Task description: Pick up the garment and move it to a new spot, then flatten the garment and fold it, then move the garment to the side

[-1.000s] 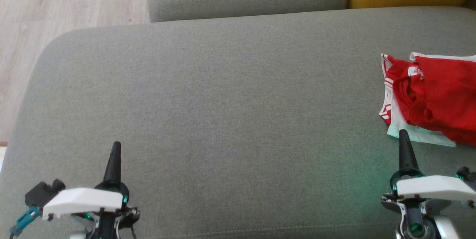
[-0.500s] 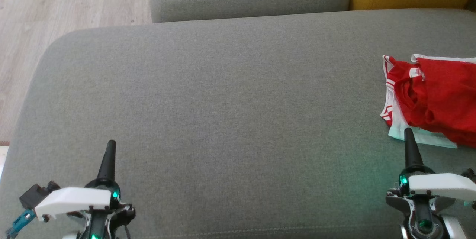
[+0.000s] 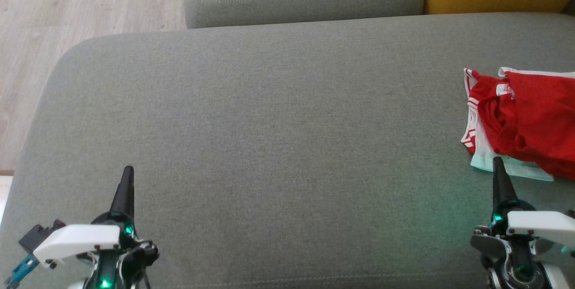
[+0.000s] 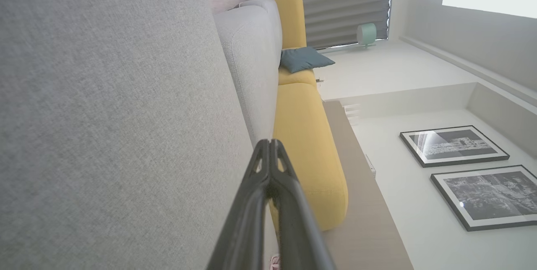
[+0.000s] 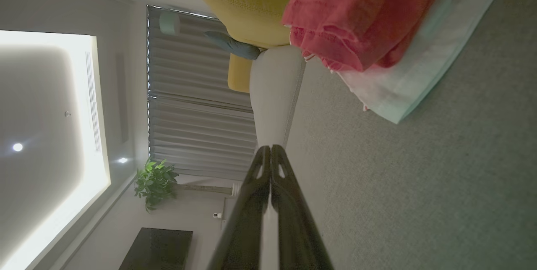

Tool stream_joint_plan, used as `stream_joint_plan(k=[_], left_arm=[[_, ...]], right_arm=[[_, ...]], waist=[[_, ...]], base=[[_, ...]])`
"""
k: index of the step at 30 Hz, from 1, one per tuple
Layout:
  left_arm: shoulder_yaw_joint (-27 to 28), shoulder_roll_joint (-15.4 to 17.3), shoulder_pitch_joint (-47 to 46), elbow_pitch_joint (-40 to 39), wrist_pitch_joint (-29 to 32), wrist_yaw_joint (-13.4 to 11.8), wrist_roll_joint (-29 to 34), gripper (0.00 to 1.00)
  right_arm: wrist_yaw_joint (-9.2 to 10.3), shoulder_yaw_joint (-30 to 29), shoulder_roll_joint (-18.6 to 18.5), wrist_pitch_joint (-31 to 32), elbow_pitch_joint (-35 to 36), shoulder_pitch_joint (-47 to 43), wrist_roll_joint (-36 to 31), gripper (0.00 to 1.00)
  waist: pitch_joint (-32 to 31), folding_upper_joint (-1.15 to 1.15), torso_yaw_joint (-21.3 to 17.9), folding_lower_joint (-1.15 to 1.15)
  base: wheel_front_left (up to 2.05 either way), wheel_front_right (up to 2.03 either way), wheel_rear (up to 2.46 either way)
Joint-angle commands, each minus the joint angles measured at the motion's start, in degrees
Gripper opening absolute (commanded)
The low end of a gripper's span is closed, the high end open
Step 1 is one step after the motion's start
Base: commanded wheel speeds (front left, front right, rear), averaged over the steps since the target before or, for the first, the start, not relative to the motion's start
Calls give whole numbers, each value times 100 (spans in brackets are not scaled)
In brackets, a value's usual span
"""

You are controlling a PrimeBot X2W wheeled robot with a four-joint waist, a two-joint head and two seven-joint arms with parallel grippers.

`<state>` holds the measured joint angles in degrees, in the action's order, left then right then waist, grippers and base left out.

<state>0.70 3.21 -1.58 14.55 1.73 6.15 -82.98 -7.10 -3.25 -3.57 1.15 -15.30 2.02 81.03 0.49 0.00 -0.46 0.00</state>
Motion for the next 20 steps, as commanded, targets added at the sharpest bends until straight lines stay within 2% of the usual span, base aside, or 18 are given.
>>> stream_joint_plan(k=[1,16,20], left_arm=[[199,94,-341,-156,54,70,-165,0],[406,92,-445,-59,333,133,-1053,0],[414,88,-447,-58,341,134,-1059,0]], right_arm=[[-34,53,-96,82,176,342,216,0],[-39,-107,-89,355,141,396,1283,0],[-39,-116,-84,364,140,397,1290,0]], waist=[[-3,0,5,0],[-31,0,46,0],[-31,0,46,0]], base=[[0,0,0],[0,0,0],[0,0,0]])
